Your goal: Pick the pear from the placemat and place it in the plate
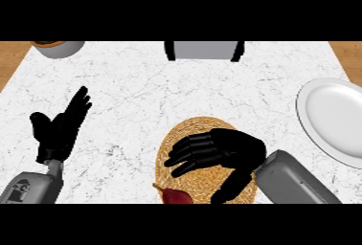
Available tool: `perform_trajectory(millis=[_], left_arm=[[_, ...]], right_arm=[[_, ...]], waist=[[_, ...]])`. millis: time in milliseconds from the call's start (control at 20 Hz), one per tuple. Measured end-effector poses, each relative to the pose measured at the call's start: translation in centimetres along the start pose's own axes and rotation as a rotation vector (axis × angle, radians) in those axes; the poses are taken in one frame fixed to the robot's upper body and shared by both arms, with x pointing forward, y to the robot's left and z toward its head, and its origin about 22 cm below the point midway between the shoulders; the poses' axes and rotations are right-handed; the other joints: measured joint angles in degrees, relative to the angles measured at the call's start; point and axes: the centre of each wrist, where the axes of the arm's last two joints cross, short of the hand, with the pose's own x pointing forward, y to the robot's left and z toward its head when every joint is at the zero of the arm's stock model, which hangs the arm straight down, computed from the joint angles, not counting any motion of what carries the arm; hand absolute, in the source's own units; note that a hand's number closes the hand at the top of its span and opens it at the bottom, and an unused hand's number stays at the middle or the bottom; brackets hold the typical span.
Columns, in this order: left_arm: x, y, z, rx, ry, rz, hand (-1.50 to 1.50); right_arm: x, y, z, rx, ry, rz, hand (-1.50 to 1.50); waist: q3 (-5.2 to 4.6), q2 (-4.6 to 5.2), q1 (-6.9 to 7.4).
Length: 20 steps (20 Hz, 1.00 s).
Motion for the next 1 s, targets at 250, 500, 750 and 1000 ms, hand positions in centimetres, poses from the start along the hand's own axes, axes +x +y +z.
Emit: perform_trajectory(millis=[250,500,750,1000], left_arm=[[-0.8,0.5,0.3,0.009,0.009,0.004,0.0],[-0.3,0.6,-0.5,0.014,0.013,0.008,0.0],[-1.1,1.0,-0.5,0.015,0.024,0.01,0.0],[-0.5,0.4,-0.9,0.021,0.02,0.007,0.0]], right_arm=[[-0.1,0.1,-0.1,0.118,0.011,0.137,-1.5],[0.6,1.3,-1.3,0.191,0.034,0.216,-1.5],[1.9,1.7,-2.4,0.303,0.108,0.289,-1.5],[2.6,3.1,-2.9,0.365,0.169,0.415,-1.5]], waist=[[-0.02,-0.25,-0.69],[-0.03,-0.36,-1.13],[-0.05,-0.42,-1.26],[-0.04,-0.45,-1.31]])
